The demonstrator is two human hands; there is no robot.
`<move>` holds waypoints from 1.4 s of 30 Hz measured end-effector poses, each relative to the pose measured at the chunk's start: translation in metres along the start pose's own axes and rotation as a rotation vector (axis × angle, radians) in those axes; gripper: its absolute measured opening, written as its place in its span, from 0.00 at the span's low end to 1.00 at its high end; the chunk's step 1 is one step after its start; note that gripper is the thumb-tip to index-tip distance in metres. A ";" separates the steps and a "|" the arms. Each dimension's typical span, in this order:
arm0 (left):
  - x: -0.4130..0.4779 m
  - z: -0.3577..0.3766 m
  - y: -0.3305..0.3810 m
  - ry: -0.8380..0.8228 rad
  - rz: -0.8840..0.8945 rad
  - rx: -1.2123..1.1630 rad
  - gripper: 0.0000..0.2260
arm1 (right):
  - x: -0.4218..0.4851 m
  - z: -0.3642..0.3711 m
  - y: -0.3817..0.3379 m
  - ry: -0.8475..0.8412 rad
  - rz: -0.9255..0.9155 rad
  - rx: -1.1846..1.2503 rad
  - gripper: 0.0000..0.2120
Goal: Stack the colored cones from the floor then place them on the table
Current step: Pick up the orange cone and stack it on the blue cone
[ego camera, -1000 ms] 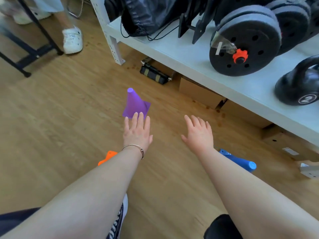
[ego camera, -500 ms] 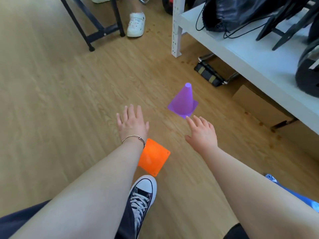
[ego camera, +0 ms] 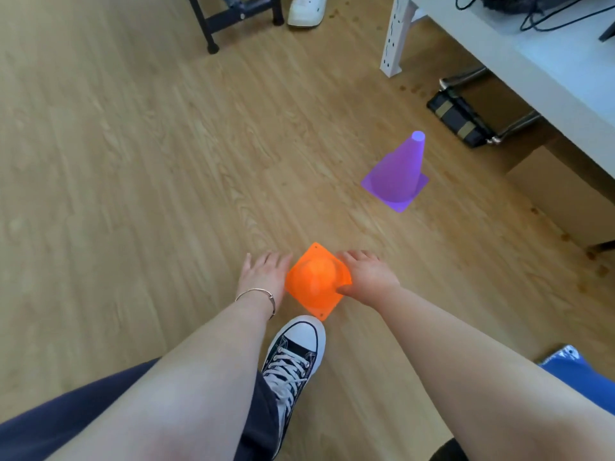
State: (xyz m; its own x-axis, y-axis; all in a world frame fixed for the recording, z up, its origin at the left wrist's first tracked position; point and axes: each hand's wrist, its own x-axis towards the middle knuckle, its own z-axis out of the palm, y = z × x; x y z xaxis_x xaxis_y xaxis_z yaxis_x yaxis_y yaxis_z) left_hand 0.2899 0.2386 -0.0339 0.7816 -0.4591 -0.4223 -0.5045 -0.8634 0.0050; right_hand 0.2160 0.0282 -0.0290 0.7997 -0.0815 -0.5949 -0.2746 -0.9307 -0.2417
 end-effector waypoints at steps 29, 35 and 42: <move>0.015 -0.065 0.233 -0.092 0.430 -0.635 0.33 | -0.159 -0.051 0.181 0.286 0.294 0.352 0.39; -0.004 -0.079 0.320 -0.123 0.554 -0.692 0.35 | -0.236 -0.050 0.233 0.392 0.444 0.421 0.38; -0.027 -0.099 0.389 -0.214 0.720 -0.716 0.31 | -0.324 -0.030 0.279 0.522 0.516 0.618 0.28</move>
State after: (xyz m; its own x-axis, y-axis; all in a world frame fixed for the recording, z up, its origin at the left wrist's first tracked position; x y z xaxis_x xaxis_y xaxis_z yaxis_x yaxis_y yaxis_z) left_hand 0.1090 -0.1054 0.0695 0.2645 -0.9292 -0.2581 -0.4350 -0.3538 0.8280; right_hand -0.1038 -0.2153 0.1199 0.5971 -0.7164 -0.3608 -0.7735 -0.3953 -0.4954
